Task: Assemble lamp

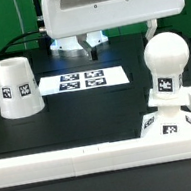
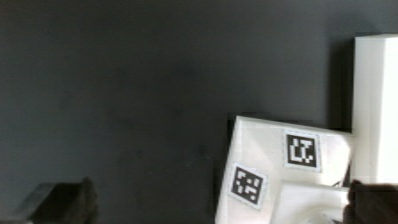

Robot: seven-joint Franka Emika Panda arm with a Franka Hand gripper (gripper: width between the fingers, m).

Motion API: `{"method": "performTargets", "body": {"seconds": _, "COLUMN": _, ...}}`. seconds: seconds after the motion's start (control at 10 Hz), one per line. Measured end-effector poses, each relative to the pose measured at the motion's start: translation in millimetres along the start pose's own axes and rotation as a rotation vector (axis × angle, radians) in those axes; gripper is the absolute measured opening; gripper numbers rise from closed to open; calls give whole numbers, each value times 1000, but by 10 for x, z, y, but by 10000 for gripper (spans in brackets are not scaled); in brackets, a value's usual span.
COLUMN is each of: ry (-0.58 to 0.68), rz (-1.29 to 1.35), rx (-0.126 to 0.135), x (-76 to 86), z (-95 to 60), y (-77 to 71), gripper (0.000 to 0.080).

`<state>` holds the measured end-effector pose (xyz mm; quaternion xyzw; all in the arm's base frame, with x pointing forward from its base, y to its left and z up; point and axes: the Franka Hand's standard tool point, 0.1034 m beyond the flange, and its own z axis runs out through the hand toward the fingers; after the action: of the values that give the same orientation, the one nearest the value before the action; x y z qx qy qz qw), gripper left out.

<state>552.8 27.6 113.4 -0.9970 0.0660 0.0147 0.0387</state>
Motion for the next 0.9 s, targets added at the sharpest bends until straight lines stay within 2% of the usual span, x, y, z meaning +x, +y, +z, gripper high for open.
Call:
{"method": "performTargets", "body": {"seconds": 0.3, "ry": 0, "rz": -21, "rx": -1, "x": -19, "z": 4, "y": 32, "gripper": 698}}
{"method": "performTargets", "body": {"seconds": 0.4, "ry": 1, "rz": -69, "rx": 0, "x": -114, "z": 2, "y": 186, "gripper": 698}}
{"method": "performTargets", "body": {"seconds": 0.5, "ry": -7, "rz": -104, "rx": 2, "x": -277, "z": -7, "y": 430, "gripper": 698}}
{"method": "performTargets", "body": {"seconds": 0.7, "ry": -19, "rz": -132, "rx": 4, "x": -472, "z": -53, "y": 824, "gripper": 698}}
{"method": "performTargets", "body": {"seconds": 0.8, "ry": -8, "rz": -160, "rx": 16, "x": -489, "z": -133, "y": 1063, "gripper": 698}}
{"method": "performTargets", "body": {"seconds": 0.9, "ry": 2, "rz": -146, "rx": 12, "x": -473, "z": -161, "y": 1138, "gripper": 698}}
